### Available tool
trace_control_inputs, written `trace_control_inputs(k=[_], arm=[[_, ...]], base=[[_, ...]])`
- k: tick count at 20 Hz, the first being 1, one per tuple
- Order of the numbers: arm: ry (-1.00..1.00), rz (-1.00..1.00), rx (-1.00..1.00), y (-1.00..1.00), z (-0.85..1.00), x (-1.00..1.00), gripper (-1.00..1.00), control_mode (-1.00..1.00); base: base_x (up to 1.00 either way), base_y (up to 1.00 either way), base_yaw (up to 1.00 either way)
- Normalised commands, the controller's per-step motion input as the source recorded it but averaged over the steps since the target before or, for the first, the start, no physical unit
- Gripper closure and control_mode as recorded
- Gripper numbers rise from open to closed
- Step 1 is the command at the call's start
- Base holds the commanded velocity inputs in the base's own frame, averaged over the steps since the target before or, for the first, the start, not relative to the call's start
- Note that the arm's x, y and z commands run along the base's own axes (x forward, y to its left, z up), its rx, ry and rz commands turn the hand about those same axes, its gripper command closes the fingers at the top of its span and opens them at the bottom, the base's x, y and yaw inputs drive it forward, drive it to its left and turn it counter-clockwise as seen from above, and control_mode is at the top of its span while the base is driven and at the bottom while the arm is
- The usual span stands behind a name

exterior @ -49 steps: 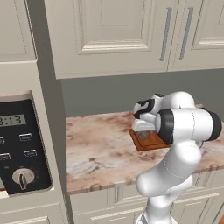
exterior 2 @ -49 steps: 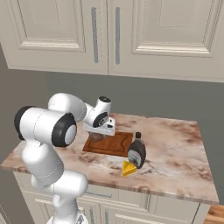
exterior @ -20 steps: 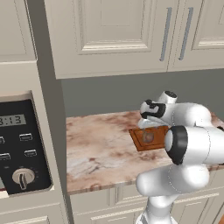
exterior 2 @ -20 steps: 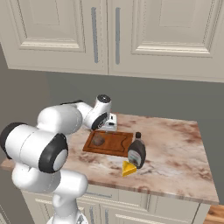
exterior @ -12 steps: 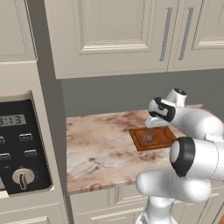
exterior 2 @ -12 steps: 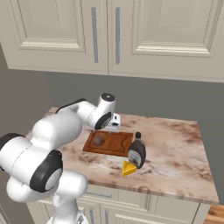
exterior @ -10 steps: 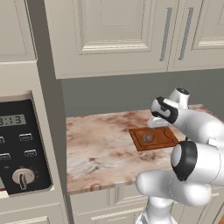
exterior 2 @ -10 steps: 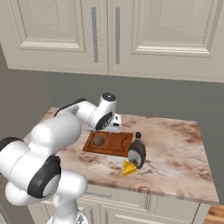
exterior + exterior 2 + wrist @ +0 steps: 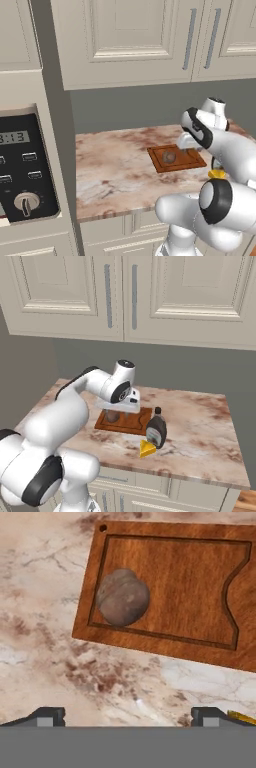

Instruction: Retrieve the reheated potato from the microwave, then place the potato, cheese, and condiment on the cutting board.

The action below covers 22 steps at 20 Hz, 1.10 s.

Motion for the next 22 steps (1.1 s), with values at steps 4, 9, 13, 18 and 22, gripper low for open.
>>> trace_control_inputs(k=[4, 9, 13, 18, 22], arm=[[0.12, 0.0, -0.01, -0.2, 0.0, -0.49, -1.0, -1.0], [0.0, 0.0, -0.02, -0.21, 0.0, -0.49, -1.0, -1.0], [0.0, -0.05, -0.04, -0.15, 0.0, -0.42, -1.0, -1.0], [0.05, -0.25, -0.07, -0.25, 0.0, -0.16, -1.0, -1.0], [0.08, -0.26, -0.07, -0.28, -0.02, -0.08, -1.0, -1.0]], base=[[0.0, 0.0, 0.0], [0.0, 0.0, 0.0], [0.0, 0.0, 0.0], [0.0, 0.0, 0.0], [0.0, 0.0, 0.0]])
